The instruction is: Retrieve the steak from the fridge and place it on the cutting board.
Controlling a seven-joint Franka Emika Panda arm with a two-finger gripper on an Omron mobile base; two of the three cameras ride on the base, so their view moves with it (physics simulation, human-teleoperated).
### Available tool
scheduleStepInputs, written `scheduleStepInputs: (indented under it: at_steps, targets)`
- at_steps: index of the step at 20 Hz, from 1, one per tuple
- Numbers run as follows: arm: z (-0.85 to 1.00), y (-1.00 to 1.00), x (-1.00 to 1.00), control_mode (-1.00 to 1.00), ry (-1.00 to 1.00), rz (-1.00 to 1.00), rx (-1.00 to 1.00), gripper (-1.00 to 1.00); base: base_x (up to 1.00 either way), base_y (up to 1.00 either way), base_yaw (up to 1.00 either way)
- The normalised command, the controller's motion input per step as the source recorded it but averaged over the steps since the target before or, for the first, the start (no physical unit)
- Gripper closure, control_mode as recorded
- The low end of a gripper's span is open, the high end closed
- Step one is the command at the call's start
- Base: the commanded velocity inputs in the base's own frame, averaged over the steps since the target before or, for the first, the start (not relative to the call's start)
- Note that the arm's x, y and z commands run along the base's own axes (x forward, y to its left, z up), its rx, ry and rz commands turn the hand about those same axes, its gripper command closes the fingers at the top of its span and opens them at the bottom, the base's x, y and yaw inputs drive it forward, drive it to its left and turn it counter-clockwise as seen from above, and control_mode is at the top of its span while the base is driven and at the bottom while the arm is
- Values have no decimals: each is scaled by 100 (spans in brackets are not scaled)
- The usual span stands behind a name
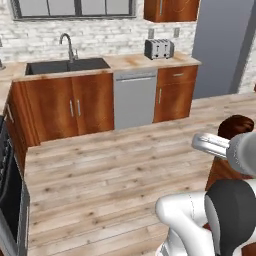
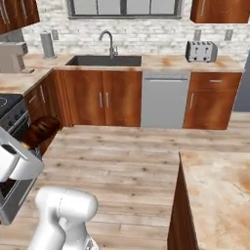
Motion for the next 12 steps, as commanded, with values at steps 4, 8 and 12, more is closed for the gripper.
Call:
scheduleStepInputs:
  at_steps: [4, 8, 12]
  targets:
    - [0, 0, 0, 100, 0, 0, 0, 100, 0, -14, -57]
    - [0, 0, 0, 100, 0, 0, 0, 100, 0, -21, -59]
    - [0, 0, 0, 100, 0, 0, 0, 100, 0, -23, -63]
